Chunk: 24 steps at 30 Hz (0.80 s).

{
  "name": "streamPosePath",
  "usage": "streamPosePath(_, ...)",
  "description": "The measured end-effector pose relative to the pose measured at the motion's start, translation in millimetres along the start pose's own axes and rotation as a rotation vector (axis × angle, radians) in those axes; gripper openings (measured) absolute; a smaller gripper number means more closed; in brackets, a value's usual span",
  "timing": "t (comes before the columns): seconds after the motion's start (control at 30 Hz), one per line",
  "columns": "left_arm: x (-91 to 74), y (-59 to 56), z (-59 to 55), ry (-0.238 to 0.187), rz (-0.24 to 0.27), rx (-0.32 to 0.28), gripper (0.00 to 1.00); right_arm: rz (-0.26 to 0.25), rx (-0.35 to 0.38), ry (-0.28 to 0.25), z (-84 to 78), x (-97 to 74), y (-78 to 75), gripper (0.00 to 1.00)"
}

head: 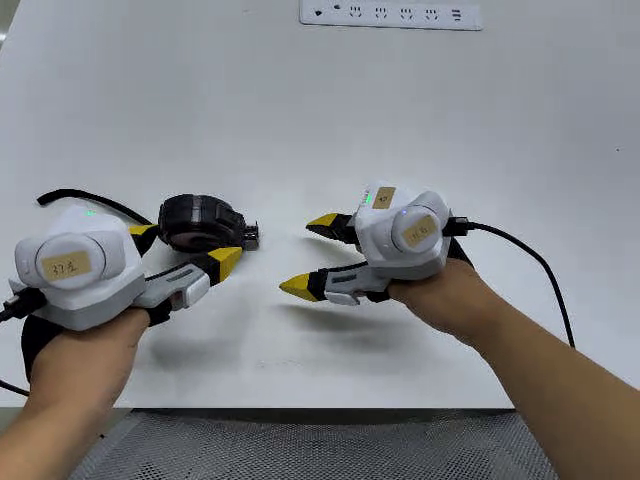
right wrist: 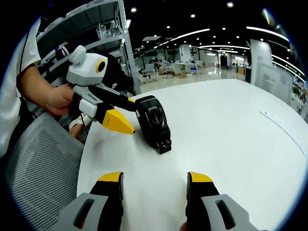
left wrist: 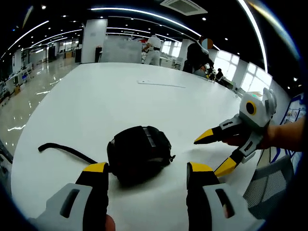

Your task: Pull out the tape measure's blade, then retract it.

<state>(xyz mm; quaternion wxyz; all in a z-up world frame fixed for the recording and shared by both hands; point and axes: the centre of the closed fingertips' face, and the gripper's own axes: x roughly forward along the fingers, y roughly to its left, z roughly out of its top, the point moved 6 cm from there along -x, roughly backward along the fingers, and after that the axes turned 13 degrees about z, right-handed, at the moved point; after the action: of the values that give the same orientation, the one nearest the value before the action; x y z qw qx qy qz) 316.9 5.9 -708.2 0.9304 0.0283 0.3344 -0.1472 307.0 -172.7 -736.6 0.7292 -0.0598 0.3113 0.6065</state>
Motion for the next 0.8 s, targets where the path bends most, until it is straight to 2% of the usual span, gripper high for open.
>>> streamPosePath(0.1, -3.1, 0.3, -2.5, 0.011, -0.018, 0.044, 0.63, -0.010, 0.005, -0.003, -3.5, -3.7, 6.0, 0.53)
streamPosePath(0.2, -7.4, 0.9, -2.1, 0.012, -0.032, 0.049, 0.64, -0.022, 0.019, -0.008, -6.1, -8.3, 10.5, 0.57)
streamPosePath(0.27, -10.1, 0.8, -3.1, 0.016, -0.043, 0.092, 0.64, -0.036, 0.035, -0.010, -8.1, -12.4, 12.4, 0.58)
streamPosePath(0.37, -13.8, 0.7, -4.3, 0.017, -0.055, 0.092, 0.64, -0.056, 0.045, -0.019, -10.6, -17.9, 17.2, 0.63)
streamPosePath(0.5, -18.6, -1.4, -6.5, 0.021, -0.077, 0.126, 0.64, -0.077, 0.050, -0.020, -14.1, -25.8, 21.2, 0.67)
streamPosePath(0.57, -21.4, -2.9, -7.3, 0.017, -0.092, 0.131, 0.65, -0.086, 0.046, -0.016, -15.2, -29.3, 23.5, 0.72)
streamPosePath(0.67, -25.1, -4.8, -7.9, 0.010, -0.109, 0.159, 0.67, -0.093, 0.039, -0.012, -16.6, -36.5, 25.2, 0.73)
streamPosePath(0.8, -31.2, -6.6, -5.0, -0.017, -0.142, 0.157, 0.69, -0.102, 0.027, 0.004, -23.2, -48.6, 25.1, 0.74)
